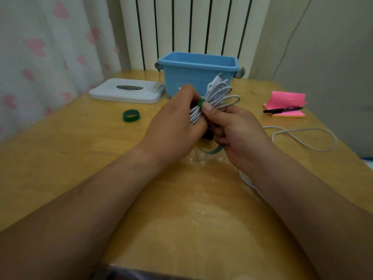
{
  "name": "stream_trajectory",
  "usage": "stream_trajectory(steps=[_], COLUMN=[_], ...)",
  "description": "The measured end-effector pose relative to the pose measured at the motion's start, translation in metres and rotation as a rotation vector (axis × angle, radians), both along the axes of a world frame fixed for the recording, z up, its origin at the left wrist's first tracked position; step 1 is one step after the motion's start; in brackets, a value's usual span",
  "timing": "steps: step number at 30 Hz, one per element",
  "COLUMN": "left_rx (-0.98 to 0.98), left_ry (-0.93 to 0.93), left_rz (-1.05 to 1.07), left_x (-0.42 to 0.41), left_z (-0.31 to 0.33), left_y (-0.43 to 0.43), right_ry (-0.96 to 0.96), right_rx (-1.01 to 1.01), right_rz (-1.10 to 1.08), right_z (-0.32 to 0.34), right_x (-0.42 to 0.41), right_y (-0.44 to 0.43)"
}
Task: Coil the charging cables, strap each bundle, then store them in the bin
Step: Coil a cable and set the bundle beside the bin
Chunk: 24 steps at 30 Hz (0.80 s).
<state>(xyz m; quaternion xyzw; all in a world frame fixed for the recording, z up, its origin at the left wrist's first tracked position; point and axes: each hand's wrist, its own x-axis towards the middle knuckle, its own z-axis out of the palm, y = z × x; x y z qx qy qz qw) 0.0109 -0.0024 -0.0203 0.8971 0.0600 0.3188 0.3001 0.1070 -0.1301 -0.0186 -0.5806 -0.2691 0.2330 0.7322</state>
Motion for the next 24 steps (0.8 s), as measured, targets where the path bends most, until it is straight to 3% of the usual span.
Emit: stream_trajectory(steps=[4,8,15,17,22,24], left_rx=[0.133,0.118,0.134,0.014,-0.697,-0.749], left_ry=[-0.057,-0.083,-0.071,-0.080,0.022,0.052], left_rz=[0.051,0.027,0.110,0.110,-0.132,-0.195], left_x=[0.001,0.001,0.005,0.006,0.003,0.002], left_z=[-0.002,-0.002,0.000,0.003,0.007,0.007], left_y=[0.006,0.008,0.010,0.006,-0.006,-0.006], right_ry=[0.035,0.035,-0.321,-0.384,-0.432,-0.421], right_rx=[-0.051,-0.055,-0.221,-0.210,-0.223,-0.234], right_rz=[0.010,0.058,-0.167,-0.222,-0.297,-0.296], right_z=[-0.004,0.004,0.011,0.011,0.004,0.001], right_x=[0.004,0.006,0.005,0.002,-0.003,-0.002], right_y=[0.003,-0.003,-0.007,-0.006,0.000,0.000])
